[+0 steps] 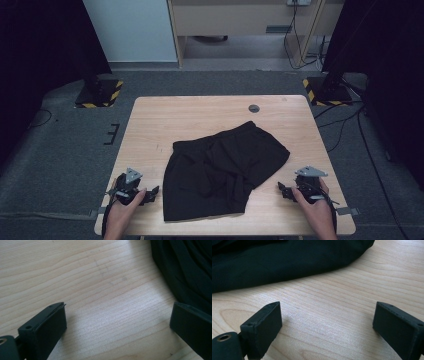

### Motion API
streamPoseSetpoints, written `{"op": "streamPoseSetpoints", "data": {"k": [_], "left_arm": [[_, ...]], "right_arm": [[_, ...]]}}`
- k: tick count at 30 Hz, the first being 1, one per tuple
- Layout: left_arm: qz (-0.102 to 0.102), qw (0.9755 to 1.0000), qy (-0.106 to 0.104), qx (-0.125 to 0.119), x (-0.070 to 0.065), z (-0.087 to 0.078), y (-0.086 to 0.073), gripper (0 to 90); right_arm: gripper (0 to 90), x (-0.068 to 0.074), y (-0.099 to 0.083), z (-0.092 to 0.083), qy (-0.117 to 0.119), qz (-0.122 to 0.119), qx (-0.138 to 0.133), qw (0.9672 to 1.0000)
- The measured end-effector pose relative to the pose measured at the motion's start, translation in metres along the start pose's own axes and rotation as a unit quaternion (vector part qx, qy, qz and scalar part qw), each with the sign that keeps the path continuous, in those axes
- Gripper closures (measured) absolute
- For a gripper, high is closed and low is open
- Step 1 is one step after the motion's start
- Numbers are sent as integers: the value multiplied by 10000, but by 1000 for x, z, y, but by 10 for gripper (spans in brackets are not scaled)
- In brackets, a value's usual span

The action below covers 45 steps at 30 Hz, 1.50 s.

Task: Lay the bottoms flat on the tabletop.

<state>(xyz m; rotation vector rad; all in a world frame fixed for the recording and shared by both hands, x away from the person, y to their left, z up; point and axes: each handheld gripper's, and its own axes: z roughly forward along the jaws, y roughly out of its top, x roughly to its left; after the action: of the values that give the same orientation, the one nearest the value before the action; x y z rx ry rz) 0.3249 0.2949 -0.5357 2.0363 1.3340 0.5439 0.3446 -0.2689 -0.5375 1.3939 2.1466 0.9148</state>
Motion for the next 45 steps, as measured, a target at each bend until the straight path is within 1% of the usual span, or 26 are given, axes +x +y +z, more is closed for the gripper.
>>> {"op": "streamPoseSetpoints", "data": {"k": [2,5,7,9,12,14,16,18,20,21,23,24,25,27,28,29,30,31,34,36,37,39,41,42,44,45], "left_arm": [[-25,10000,-44,-12,-1,-3,0,50],[-109,9994,-228,-236,-7,-12,4,60],[-46,9989,-347,-304,-15,-15,6,65],[101,9984,-461,-326,-26,-16,9,68],[115,9969,-675,-386,-38,-14,13,67],[255,9963,-770,-296,-45,-12,14,83],[345,9960,-780,-274,-49,-11,14,122],[341,9951,-892,-269,-50,-11,14,171],[402,9945,-948,-188,-51,-9,14,264],[394,9944,-968,-181,-51,-9,15,282],[369,9935,-1054,-218,-52,-10,16,372],[378,9939,-1027,-160,-53,-10,17,397],[399,9935,-1060,-82,-54,-9,17,461],[453,9946,-930,-8,-55,-9,18,539],[523,9950,-850,-11,-55,-9,18,603],[484,9954,-825,-13,-54,-8,19,640],[492,9953,-829,-6,-52,-8,18,682],[529,9952,-827,2,-52,-8,18,748],[525,9960,-714,-65,-50,-10,19,815],[501,9972,-538,-168,-50,-11,19,792],[506,9975,-451,-190,-50,-10,19,737],[445,9985,-281,-148,-50,-7,19,530],[325,9989,-322,-118,-49,0,18,367],[325,9988,-348,-64,-49,2,18,322],[351,9987,-375,44,-49,7,17,283],[353,9985,-417,8,-49,7,17,280]], "right_arm": [[88,0,0,0,3,10,4,10000],[88,0,0,0,-4,3,1,10000],[88,0,0,0,-4,1,0,10000],[87,0,0,0,-2,2,1,10000],[87,0,0,0,-2,2,2,10000],[87,0,0,0,-1,2,2,10000],[87,0,0,0,-1,1,0,10000],[87,0,0,0,4,12,5,10000],[87,0,0,0,4,12,4,10000],[87,0,0,0,-1,2,1,10000],[87,0,0,0,-4,2,3,10000],[86,0,0,0,-4,2,1,10000],[87,0,0,0,-4,2,1,10000],[86,0,0,0,-6,2,2,10000],[86,0,0,0,-3,14,6,10000],[86,0,0,0,-7,2,1,10000],[86,0,0,0,-7,2,1,10000],[86,0,0,0,-7,4,2,10000],[85,0,0,0,0,3,4,10000],[83,0,0,0,7,2,6,10000],[83,0,0,0,11,2,7,10000],[83,0,0,0,11,2,8,10000],[83,0,0,0,11,3,8,10000],[83,0,0,0,11,3,8,10000],[83,0,0,0,17,14,12,10000],[83,0,0,0,17,14,13,10000]]}}
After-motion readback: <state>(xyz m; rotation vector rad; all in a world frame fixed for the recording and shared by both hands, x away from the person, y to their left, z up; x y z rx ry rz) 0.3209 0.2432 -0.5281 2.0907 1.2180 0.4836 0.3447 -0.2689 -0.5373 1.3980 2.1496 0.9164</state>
